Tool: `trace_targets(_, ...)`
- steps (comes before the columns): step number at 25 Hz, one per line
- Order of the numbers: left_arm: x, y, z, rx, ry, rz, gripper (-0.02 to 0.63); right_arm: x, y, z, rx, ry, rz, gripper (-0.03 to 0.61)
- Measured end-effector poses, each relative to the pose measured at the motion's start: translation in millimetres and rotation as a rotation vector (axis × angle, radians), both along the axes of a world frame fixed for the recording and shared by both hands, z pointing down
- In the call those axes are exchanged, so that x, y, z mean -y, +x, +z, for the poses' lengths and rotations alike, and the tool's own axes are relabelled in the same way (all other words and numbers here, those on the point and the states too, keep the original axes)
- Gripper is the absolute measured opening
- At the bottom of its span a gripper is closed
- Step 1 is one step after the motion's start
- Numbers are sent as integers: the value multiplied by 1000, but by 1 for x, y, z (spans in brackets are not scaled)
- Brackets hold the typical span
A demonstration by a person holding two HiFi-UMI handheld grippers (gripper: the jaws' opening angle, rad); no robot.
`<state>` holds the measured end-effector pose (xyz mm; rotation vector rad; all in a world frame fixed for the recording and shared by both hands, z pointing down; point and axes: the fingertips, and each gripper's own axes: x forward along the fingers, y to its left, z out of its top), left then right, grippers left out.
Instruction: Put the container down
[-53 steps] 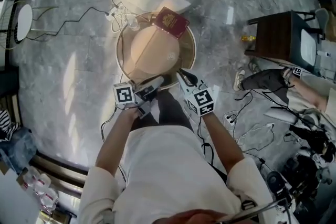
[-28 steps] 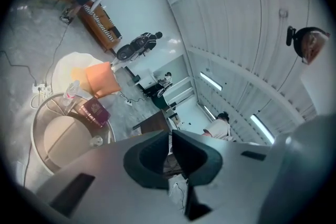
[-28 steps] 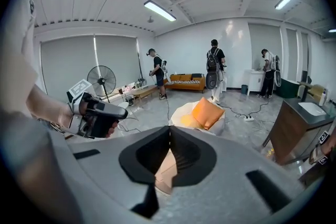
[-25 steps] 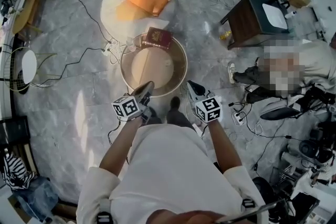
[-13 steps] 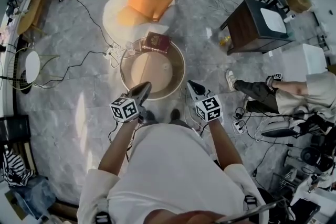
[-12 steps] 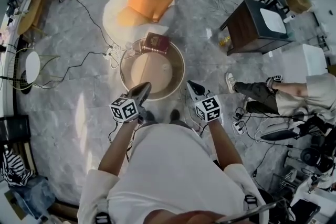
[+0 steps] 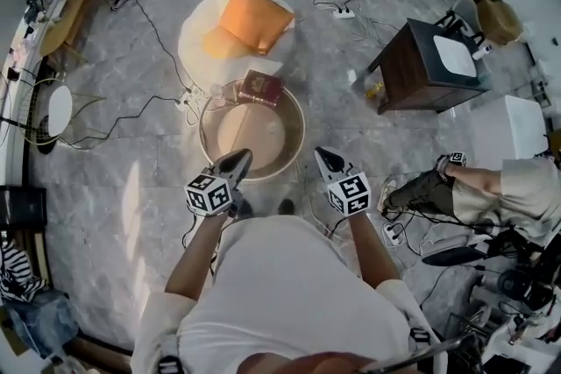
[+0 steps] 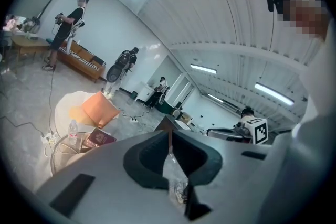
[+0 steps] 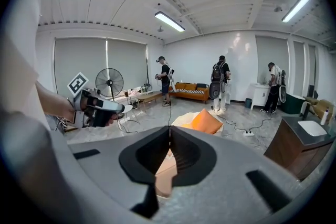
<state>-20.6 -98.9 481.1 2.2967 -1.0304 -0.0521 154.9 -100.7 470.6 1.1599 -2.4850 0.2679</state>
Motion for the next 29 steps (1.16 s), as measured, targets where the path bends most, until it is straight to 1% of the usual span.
trace_targets(5,0,4,-3,-11,-12,-24,25,5,6,-11,7,30,-13,-5)
trace_targets(9,2,4,-7,-13,-5,-40,25,7,8,-21,19,57,-18,-4)
trace_targets(18,7,6,-11,2,13,-44,25,10,13,-23,28,69,-11,-3)
trace_targets(29,16,1,-13,-1,22,-56,25,19,9,-25,46,76,-5,-5)
